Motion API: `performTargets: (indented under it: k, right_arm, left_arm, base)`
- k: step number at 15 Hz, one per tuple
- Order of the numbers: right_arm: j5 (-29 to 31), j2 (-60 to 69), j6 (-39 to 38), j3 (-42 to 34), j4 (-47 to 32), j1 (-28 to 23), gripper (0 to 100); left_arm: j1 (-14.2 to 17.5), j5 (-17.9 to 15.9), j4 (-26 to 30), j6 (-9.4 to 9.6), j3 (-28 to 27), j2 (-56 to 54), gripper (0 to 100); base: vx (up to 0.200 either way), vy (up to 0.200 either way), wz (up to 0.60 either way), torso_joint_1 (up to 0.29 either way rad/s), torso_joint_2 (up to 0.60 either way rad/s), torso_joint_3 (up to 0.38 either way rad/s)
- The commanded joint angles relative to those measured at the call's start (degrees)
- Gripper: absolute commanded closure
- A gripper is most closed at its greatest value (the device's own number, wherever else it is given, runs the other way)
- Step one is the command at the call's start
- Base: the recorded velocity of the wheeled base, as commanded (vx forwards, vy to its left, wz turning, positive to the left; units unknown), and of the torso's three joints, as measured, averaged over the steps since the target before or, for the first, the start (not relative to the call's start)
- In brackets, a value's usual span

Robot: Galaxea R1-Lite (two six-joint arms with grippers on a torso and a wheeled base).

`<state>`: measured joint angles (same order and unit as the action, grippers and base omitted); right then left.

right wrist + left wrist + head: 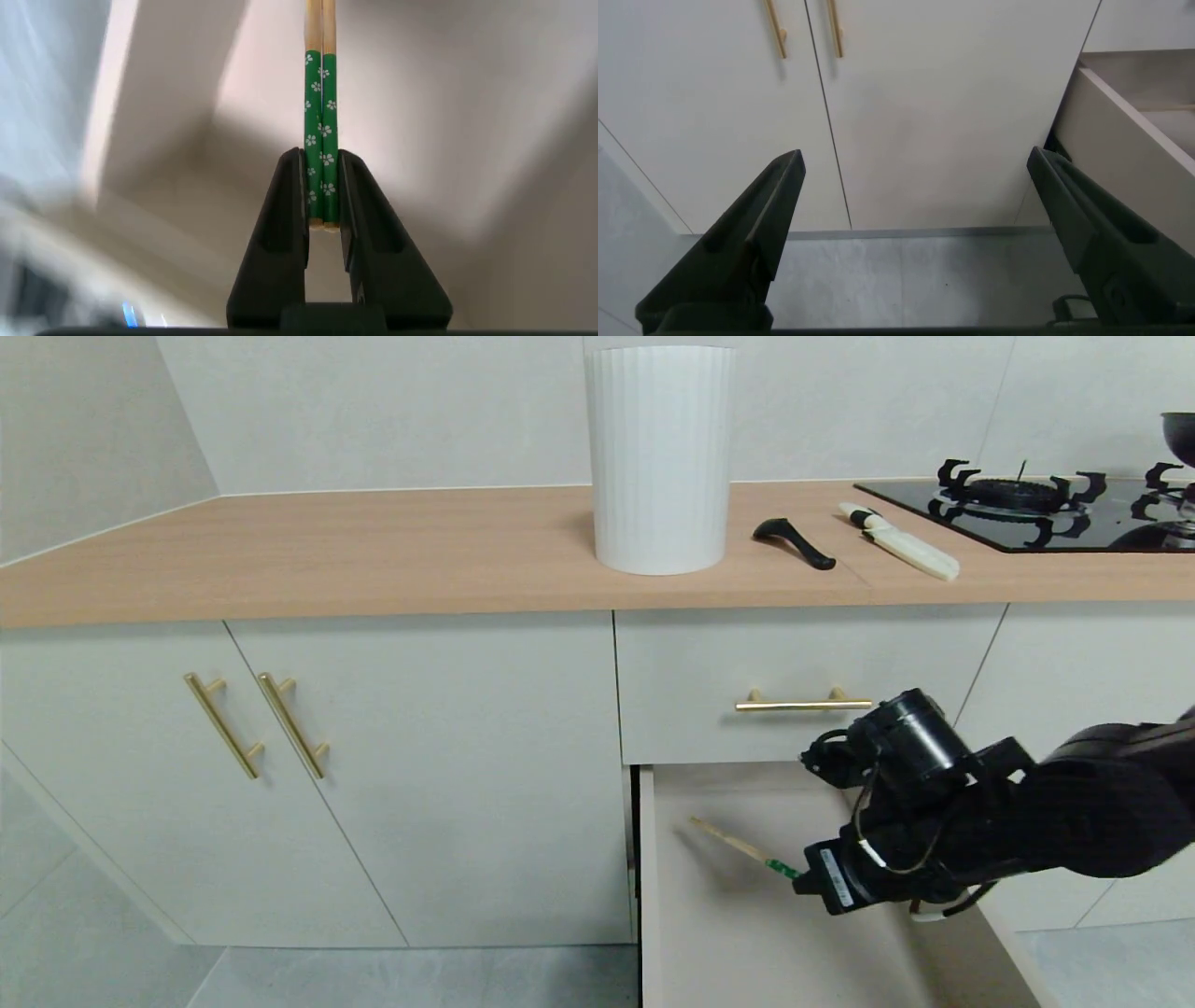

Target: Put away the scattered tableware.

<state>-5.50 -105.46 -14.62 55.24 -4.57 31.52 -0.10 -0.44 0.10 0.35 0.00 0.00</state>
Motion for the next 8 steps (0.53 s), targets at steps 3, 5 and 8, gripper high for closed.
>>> performTargets:
  k: [3,5,8]
  right_arm:
    - [7.3,-14.9,-10.3,3.7,8.3,3.1,100]
    - [9.7,-18.3,-11.1,3.9,9.8,3.8,100]
    - [13.8,-22.9,-11.2,3.5,13.8,4.5,100]
  left_arm:
    - [0.0,0.0,0.0,0.0,0.0,0.1,0]
    - [0.0,0.0,0.0,0.0,0.0,0.1,0]
    - [0.0,0.0,0.0,0.0,0.0,0.1,0]
  base:
    - [0.0,0.0,0.0,0.0,0.0,0.0]
    - [0.0,0.0,0.0,0.0,0.0,0.0]
    - [0.0,0.0,0.0,0.0,0.0,0.0]
